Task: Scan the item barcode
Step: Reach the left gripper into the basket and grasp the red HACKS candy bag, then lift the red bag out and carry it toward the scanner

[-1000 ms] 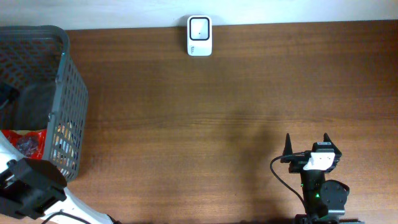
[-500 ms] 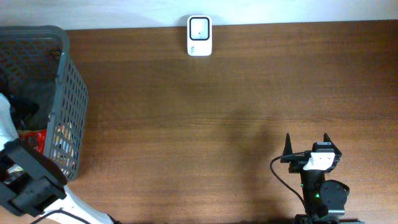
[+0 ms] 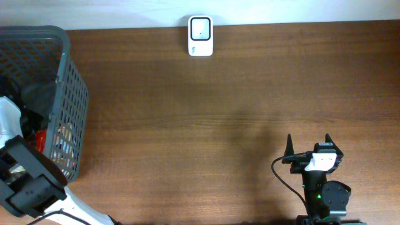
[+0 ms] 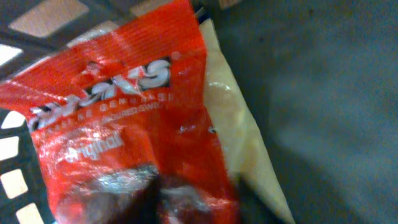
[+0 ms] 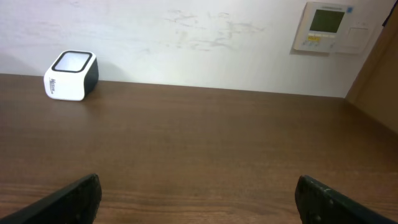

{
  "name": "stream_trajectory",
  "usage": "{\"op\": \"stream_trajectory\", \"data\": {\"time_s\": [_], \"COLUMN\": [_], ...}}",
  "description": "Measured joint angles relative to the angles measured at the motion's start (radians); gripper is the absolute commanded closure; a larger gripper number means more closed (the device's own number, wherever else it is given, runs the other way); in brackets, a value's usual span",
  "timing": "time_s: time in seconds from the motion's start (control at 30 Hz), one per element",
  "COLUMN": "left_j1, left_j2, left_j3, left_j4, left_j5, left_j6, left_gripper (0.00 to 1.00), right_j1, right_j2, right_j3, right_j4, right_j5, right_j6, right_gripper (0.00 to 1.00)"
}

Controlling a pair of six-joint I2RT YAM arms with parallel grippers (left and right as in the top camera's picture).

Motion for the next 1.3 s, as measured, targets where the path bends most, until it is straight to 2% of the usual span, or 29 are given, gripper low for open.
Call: {"op": "stream_trajectory", "data": {"time_s": [0.27,0.43,0.53,0.73,0.93,1.13,1.2,1.3], "left_j1": [-0.001,0.000,-0.001,-0.001,-0.001,-0.001,-0.001,-0.006], "left_j2": [0.000,-0.013,-0.092,-0.221,-0.190,-0.203,-0.240,-0.399], "left_j3": [0.010,0.105,0.156,0.180,0.074,0.135,0.168,0.233], "left_j4": [-0.066,-0.140,-0.137,-0.157,-0.144,-0.129,-0.113,-0.037], "left_j5": [0.002,0.068,0.134,0.169,0.186,0.217,0.254,0.374], "left_j6": [0.000,-0.001,-0.001,-0.001,-0.001,0.000,0.006,0.022], "left_gripper": [1.00,1.00,1.00,1.00,1.00,1.00,1.00,1.00], "right_j1": [0.000,0.000,0.000,0.000,0.000,0.000,0.000,0.000], "right_j2": [0.000,0.000,0.000,0.000,0.000,0.000,0.000,0.000], "right_j3": [0.000,0.000,0.000,0.000,0.000,0.000,0.000,0.000], "right_j4": [0.000,0.000,0.000,0.000,0.000,0.000,0.000,0.000], "right_j5": [0.000,0.000,0.000,0.000,0.000,0.000,0.000,0.000], "right_j6": [0.000,0.000,0.000,0.000,0.000,0.000,-0.001,0.000], "right_gripper": [0.02,0.02,0.02,0.02,0.02,0.01,0.01,0.01]}}
